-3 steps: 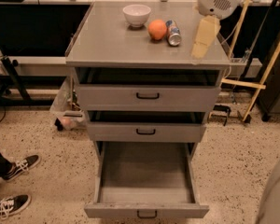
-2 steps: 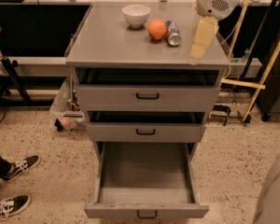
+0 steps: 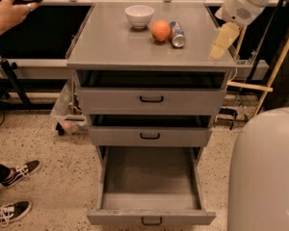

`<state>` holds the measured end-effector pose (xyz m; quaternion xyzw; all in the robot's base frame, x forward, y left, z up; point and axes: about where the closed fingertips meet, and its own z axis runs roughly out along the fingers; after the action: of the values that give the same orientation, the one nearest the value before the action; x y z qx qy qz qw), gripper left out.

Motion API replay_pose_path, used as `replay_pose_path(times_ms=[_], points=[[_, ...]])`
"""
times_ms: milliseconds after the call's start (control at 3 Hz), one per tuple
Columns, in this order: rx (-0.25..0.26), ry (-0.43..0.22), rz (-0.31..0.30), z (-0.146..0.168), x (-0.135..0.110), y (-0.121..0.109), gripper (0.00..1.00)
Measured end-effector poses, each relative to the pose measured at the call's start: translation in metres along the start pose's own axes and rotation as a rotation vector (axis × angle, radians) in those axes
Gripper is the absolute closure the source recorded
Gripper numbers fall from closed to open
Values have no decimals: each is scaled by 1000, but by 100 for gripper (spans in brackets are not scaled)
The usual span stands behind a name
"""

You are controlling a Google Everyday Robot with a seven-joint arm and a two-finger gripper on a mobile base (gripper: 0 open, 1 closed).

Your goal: Place redbull can into bottom drawer

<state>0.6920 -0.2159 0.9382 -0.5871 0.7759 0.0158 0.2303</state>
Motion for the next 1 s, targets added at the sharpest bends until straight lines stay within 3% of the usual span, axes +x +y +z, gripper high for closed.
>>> replay_pose_path(times_ms=[333, 667, 1000], points=[[-38, -74, 72, 38, 22, -20, 0], [29, -215, 114, 54, 9, -50, 0], [83, -243, 96, 38, -2, -60, 0]])
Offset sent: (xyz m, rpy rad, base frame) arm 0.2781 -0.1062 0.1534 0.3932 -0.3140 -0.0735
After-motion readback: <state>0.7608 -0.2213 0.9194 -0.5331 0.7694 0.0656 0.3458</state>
